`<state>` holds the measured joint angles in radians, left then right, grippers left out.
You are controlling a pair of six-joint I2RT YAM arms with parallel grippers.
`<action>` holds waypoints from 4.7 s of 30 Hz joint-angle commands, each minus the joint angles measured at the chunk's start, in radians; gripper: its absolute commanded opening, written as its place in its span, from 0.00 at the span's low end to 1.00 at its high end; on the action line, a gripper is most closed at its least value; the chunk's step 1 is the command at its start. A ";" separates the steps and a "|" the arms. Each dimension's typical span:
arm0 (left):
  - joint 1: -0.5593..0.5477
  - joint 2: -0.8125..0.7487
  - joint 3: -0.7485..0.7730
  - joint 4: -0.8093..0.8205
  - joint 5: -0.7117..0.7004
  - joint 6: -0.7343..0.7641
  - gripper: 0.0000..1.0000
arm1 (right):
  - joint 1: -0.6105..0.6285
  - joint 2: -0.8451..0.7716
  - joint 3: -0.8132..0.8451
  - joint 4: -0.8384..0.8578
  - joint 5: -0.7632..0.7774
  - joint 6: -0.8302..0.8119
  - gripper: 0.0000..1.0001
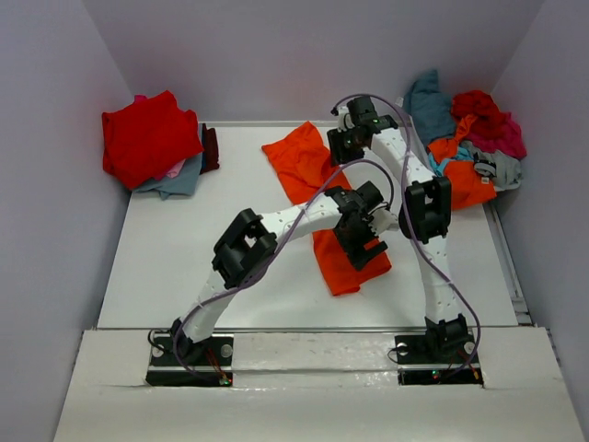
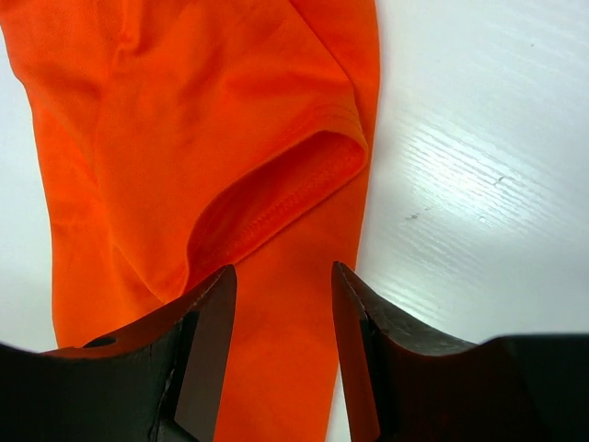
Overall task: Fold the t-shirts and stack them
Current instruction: Fold the tshirt
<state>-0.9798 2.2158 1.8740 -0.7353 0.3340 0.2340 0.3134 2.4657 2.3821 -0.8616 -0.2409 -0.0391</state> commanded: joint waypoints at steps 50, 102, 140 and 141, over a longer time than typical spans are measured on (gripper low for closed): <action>-0.017 -0.260 -0.466 -0.087 0.241 0.183 0.89 | -0.042 0.048 -0.147 -0.027 0.112 -0.021 0.52; 0.452 0.094 0.324 -0.164 0.008 0.182 0.90 | 0.013 -0.614 -0.791 -0.157 0.008 -0.102 0.65; 0.483 0.262 0.430 -0.090 -0.315 0.177 0.91 | 0.180 -0.568 -0.833 -0.235 -0.149 -0.157 0.59; 0.474 0.265 0.430 -0.088 -0.325 0.180 0.91 | 0.181 -0.567 -0.831 -0.235 -0.149 -0.157 0.59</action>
<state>-0.4850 2.4794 2.3043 -0.8532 0.1078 0.4030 0.4675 1.8915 1.5143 -1.0695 -0.3607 -0.1589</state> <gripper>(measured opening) 0.909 0.589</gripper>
